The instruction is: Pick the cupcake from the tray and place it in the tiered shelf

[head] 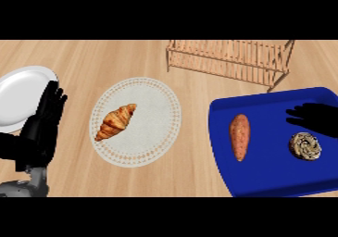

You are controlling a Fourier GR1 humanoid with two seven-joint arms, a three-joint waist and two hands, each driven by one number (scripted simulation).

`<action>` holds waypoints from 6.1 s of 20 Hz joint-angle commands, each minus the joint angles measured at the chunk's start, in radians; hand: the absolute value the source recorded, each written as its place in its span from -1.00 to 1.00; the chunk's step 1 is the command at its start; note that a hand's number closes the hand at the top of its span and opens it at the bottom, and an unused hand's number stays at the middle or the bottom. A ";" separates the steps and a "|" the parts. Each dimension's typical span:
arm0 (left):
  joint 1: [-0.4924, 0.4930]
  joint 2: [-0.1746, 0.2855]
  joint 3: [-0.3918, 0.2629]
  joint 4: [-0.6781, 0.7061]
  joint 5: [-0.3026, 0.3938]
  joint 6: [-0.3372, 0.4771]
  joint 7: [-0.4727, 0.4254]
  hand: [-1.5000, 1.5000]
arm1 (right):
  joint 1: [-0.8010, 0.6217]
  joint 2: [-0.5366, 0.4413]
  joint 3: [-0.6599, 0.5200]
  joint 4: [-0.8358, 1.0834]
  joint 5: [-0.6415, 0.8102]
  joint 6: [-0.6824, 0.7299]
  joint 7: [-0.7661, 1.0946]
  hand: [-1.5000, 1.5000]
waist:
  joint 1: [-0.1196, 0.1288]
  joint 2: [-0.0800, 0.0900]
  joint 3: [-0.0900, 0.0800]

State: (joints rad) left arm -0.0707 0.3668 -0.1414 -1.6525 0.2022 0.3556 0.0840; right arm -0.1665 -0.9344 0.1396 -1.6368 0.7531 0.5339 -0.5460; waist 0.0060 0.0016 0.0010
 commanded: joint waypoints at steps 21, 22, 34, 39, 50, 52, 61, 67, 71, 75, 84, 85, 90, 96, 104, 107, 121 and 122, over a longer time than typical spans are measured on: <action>-0.068 -0.085 0.132 0.073 -0.061 -0.132 0.027 0.00 | -0.075 0.221 0.007 0.344 0.251 -0.166 -0.230 -1.00 | -0.006 -0.001 -0.001; -0.065 -0.073 0.115 -0.015 -0.093 -0.101 0.111 0.00 | -0.040 0.239 0.018 0.334 0.264 -0.189 -0.220 -1.00 | -0.005 -0.002 -0.001; -0.008 -0.138 0.137 -0.007 -0.119 -0.128 0.060 0.00 | -0.118 0.253 0.044 0.531 0.417 -0.344 -0.349 1.00 | -0.001 0.000 -0.001; -0.045 -0.134 0.140 -0.018 -0.166 -0.125 0.102 0.00 | -0.124 0.316 0.008 0.509 0.425 -0.405 -0.349 1.00 | -0.005 -0.001 -0.001; -0.003 -0.136 0.148 -0.013 -0.144 -0.135 0.070 0.00 | -0.129 0.797 -0.174 0.443 0.406 -0.232 0.542 1.00 | -0.036 -0.016 -0.005; -0.003 -0.142 0.143 -0.019 -0.144 -0.133 0.074 0.00 | -0.161 0.889 -0.187 0.396 0.413 -0.228 0.660 1.00 | -0.026 -0.021 -0.005; -0.001 -0.145 0.121 0.003 -0.142 -0.162 0.060 0.00 | -0.361 0.932 -0.111 0.132 0.207 -0.455 1.164 1.00 | 0.028 -0.023 -0.003; -0.047 -0.163 0.118 0.020 -0.149 -0.144 0.070 0.00 | -0.577 0.934 0.032 -0.018 0.320 -0.514 1.651 1.00 | 0.012 -0.020 -0.006; -0.047 -0.152 0.120 -0.027 -0.162 -0.129 0.121 0.00 | -0.727 0.934 0.130 -0.033 0.380 -0.414 1.929 1.00 | 0.015 -0.014 -0.003; 0.003 -0.168 0.110 -0.048 -0.173 -0.135 0.070 0.00 | -0.718 0.934 0.143 -0.007 0.404 -0.464 1.934 1.00 | 0.009 -0.005 -0.002; -0.038 -0.110 0.191 -0.056 -0.111 -0.188 0.124 0.00 | -0.770 0.934 -0.039 0.178 0.451 -0.593 1.771 1.00 | 0.011 0.000 -0.001; -0.017 -0.144 0.150 -0.045 -0.146 -0.172 0.081 0.00 | -0.803 0.923 -0.122 0.257 0.448 -0.633 1.691 1.00 | 0.014 0.004 -0.001; 0.040 -0.152 0.174 -0.041 -0.153 -0.175 0.024 0.00 | -0.770 0.914 -0.157 0.247 0.452 -0.631 1.629 1.00 | 0.004 -0.002 -0.001; -0.019 -0.144 0.190 -0.007 -0.140 -0.199 0.074 0.00 | -0.782 0.882 -0.238 0.509 0.432 -0.886 1.440 1.00 | 0.007 0.003 -0.001; 0.012 -0.131 0.210 -0.065 -0.129 -0.229 0.090 0.00 | -0.848 0.868 -0.298 0.765 0.403 -1.046 1.339 1.00 | 0.014 0.003 -0.001; -0.038 -0.156 0.181 -0.046 -0.167 -0.191 0.110 0.00 | -0.883 0.850 -0.397 0.822 0.317 -1.165 1.296 1.00 | 0.021 0.009 0.000; -0.074 -0.185 0.187 -0.032 -0.187 -0.181 0.146 0.00 | -0.971 0.816 -0.449 0.901 0.085 -1.140 1.037 -1.00 | 0.001 -0.001 -0.001; -0.006 -0.182 0.204 -0.029 -0.160 -0.216 0.063 0.00 | -0.955 0.825 -0.450 0.898 0.085 -1.188 1.024 -1.00 | 0.006 0.000 -0.001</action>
State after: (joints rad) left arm -0.1012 0.1829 0.0449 -1.6794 0.0251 0.1570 0.1746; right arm -1.1394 -0.1190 -0.3070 -0.6987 0.8776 -0.6131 0.5329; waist 0.0163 0.0043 0.0002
